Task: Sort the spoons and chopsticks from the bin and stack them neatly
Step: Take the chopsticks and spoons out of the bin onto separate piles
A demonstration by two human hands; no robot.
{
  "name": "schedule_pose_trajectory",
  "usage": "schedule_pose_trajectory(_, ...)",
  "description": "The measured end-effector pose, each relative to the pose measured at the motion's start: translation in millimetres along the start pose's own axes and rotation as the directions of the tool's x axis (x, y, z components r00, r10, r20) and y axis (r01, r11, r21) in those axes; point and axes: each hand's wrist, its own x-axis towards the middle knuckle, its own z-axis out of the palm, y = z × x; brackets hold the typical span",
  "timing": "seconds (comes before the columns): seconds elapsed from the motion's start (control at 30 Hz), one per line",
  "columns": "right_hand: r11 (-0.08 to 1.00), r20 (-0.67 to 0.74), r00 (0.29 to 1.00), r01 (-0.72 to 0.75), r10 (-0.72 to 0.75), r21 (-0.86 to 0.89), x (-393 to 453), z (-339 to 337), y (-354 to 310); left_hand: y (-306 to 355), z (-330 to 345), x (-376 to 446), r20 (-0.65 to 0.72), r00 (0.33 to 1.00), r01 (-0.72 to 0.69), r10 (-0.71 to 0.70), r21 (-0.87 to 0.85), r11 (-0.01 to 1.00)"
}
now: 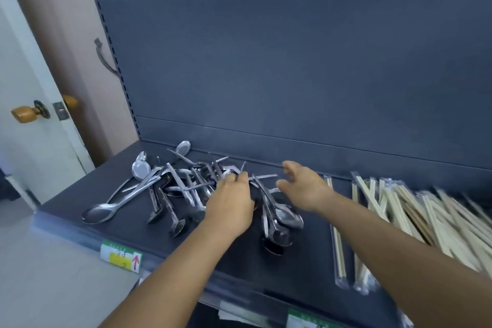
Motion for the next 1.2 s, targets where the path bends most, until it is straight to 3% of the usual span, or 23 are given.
schedule_pose_trajectory(0.2, 0.983, -0.014, 0.997, 0.066, -0.069, -0.169, -36.5, -31.1, 18.8, 29.4, -5.0, -11.4, -0.012, 0.992, -0.124, 0.125, 0.061, 0.99)
schedule_pose_trajectory(0.47, 0.93, -0.157, 0.977, 0.08, -0.144, -0.358, -102.3, -99.7, 71.8, 131.4, -12.1, -36.4, -0.07, 0.935, -0.341, 0.347, 0.084, 0.936)
schedule_pose_trajectory(0.97, 0.936, -0.217, 0.972, 0.007, -0.089, -0.353, -218.8, -240.4, 246.5, 374.2, 39.6, -96.5, -0.047, 0.897, -0.439, 0.44, 0.032, 0.898)
schedule_pose_trajectory(1.2, 0.956, -0.217, 0.976, -0.072, 0.009, -0.285, -240.1, -284.0, 311.1, 451.2, 63.4, -109.6, 0.034, 0.865, -0.502, 0.501, 0.022, 0.865)
